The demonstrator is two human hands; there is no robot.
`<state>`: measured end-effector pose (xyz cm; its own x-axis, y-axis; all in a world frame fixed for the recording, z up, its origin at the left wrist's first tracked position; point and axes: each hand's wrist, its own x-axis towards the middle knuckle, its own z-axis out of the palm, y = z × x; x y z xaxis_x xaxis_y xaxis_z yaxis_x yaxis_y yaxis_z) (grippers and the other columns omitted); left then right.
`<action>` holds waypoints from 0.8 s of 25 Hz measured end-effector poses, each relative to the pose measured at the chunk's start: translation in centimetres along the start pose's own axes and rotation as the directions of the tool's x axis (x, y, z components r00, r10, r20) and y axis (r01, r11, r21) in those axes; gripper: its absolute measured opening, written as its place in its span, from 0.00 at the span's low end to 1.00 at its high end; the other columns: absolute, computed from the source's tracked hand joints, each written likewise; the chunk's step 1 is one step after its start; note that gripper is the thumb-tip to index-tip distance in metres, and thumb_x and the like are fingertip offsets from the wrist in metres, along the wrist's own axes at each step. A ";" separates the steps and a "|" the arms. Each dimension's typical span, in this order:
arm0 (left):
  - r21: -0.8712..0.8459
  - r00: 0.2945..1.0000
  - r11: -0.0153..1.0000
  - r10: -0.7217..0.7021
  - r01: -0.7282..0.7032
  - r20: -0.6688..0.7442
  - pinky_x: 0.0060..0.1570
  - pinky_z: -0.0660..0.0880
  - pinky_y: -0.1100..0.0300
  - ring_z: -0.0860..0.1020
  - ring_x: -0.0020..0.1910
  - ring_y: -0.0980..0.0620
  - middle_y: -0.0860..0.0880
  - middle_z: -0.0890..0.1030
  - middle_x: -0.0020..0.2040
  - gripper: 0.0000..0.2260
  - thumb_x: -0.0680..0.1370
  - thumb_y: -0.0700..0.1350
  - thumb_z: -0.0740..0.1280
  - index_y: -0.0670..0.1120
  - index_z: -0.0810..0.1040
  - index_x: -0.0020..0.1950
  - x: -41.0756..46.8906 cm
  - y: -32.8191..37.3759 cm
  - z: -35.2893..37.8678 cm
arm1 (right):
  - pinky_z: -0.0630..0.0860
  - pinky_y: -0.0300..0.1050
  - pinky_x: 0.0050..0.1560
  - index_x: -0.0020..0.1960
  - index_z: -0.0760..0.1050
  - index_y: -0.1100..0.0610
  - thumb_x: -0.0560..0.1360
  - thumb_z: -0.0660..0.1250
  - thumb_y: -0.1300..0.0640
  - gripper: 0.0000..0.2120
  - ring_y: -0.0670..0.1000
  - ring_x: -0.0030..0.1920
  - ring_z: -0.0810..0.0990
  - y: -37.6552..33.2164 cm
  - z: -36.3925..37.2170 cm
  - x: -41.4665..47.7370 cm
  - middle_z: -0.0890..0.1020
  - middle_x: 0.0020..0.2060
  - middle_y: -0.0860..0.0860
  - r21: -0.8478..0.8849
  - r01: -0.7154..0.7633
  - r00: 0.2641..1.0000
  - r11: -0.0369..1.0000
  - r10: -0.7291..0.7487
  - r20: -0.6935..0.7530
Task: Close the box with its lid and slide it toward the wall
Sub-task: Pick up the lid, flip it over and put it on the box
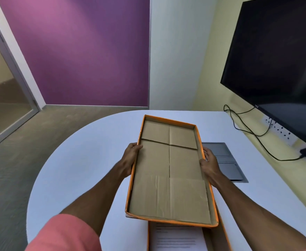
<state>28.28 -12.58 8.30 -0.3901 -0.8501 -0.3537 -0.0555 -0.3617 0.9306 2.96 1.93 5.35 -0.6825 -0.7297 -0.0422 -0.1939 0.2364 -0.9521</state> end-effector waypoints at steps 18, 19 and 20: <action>-0.221 0.996 0.973 0.054 -0.068 -0.066 0.36 0.80 0.54 0.81 0.44 0.44 0.40 0.81 0.53 0.29 0.71 0.56 0.73 0.36 0.75 0.62 -5.2 5.5 9.6 | 0.71 0.53 0.70 0.65 0.76 0.53 0.78 0.49 0.33 0.31 0.56 0.65 0.77 -12.5 4.6 -3.7 0.79 0.65 0.57 0.047 0.131 0.876 0.990 -0.138 0.463; -0.252 0.998 0.967 0.042 -0.050 -0.037 0.36 0.80 0.53 0.81 0.45 0.42 0.40 0.80 0.52 0.30 0.72 0.59 0.70 0.36 0.74 0.62 -5.4 5.9 10.0 | 0.76 0.56 0.65 0.62 0.78 0.54 0.78 0.51 0.35 0.29 0.57 0.60 0.81 -12.8 4.5 -3.9 0.81 0.61 0.58 0.082 0.119 0.875 0.989 -0.144 0.463; -0.278 1.000 0.960 0.023 -0.022 -0.001 0.37 0.80 0.51 0.80 0.47 0.40 0.40 0.79 0.53 0.31 0.73 0.63 0.66 0.38 0.74 0.62 -5.6 6.2 10.2 | 0.79 0.56 0.61 0.62 0.78 0.55 0.79 0.55 0.38 0.26 0.58 0.57 0.83 -13.1 4.2 -4.0 0.82 0.59 0.59 0.098 0.123 0.872 0.987 -0.155 0.465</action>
<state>20.74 -6.09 17.01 -0.3899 -0.8588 -0.3324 0.2110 -0.4347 0.8755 11.19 -0.93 16.71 -0.2374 -0.9710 -0.0297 -0.2066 0.0804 -0.9751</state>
